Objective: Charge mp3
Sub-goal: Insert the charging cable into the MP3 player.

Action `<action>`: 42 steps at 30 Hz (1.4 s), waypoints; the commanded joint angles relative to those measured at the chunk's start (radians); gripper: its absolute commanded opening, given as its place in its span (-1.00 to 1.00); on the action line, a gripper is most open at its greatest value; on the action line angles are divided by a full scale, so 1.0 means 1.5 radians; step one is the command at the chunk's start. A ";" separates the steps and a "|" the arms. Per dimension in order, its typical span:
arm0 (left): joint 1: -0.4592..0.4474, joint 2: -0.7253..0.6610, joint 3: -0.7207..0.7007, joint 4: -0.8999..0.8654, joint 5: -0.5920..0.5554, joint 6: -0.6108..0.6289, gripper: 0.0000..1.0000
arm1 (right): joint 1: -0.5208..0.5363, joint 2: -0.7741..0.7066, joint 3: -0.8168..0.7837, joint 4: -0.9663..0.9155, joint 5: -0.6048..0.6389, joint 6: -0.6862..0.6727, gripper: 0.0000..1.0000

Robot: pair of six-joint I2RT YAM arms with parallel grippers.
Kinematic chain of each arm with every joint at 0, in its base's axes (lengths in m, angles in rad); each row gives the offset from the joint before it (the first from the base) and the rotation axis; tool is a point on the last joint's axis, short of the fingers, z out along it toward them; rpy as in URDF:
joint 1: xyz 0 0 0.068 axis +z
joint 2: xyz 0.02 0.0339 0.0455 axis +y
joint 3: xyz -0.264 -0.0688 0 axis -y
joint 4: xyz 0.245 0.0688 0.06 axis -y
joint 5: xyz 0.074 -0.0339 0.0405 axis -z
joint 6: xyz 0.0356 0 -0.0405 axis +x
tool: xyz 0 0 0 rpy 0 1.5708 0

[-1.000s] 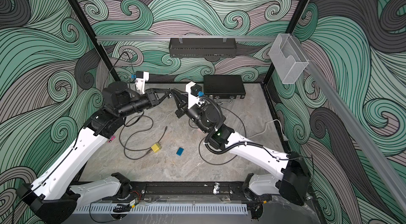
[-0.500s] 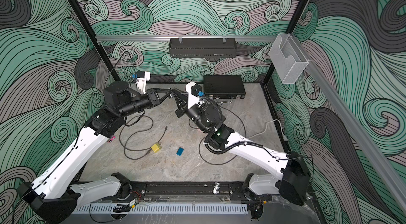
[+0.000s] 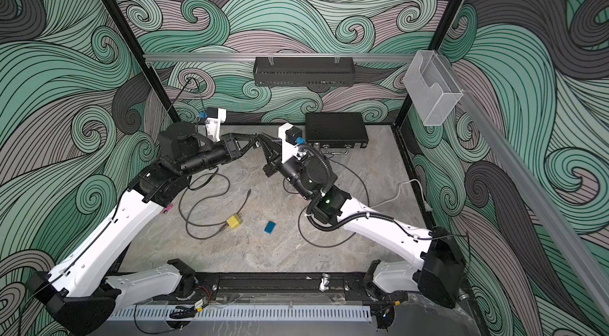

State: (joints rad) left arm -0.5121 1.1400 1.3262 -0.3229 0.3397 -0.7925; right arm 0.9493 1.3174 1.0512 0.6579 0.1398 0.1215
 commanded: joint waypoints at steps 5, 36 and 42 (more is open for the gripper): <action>-0.016 0.005 0.049 0.017 -0.023 0.014 -0.65 | -0.002 0.036 0.028 -0.105 0.033 -0.042 -1.00; -0.039 0.026 0.058 0.111 -0.109 -0.026 -0.65 | 0.012 0.107 0.040 -0.134 0.032 -0.076 -1.00; -0.041 0.037 0.085 0.107 -0.111 -0.026 -0.65 | 0.013 0.121 0.034 -0.147 0.031 -0.087 -1.00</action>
State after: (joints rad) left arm -0.5396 1.2137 1.3479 -0.3305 0.1139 -0.8135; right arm 0.9497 1.4410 1.1278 0.6090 0.2310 0.0174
